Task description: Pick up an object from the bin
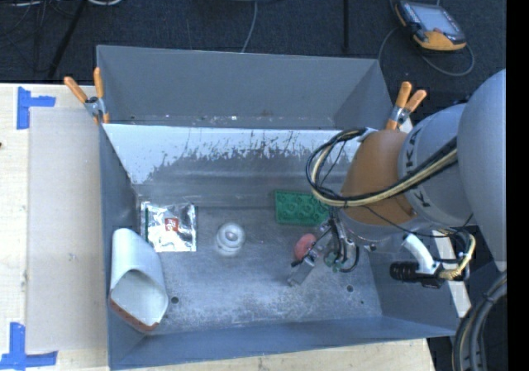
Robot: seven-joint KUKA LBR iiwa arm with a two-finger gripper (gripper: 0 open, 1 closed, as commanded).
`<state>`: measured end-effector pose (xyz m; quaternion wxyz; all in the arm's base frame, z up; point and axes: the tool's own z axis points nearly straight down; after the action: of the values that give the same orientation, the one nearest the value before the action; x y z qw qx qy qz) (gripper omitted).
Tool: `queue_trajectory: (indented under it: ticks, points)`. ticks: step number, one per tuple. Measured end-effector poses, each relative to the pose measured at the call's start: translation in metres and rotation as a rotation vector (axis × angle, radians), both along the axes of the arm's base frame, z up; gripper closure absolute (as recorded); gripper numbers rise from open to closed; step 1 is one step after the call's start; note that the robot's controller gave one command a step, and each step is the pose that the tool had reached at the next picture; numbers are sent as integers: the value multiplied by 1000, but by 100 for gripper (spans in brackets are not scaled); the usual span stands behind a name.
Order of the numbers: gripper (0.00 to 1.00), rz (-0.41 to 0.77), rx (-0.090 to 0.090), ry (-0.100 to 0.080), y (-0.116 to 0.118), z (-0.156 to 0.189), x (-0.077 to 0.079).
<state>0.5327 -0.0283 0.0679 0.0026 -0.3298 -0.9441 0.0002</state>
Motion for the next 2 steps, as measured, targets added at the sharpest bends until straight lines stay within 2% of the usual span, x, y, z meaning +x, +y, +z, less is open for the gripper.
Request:
queue_trajectory:
  ticks: [1,2]
  points:
    - [0,5,-1,1,0,-1,0]
    - [100,6,-1,3,1,-1,0]
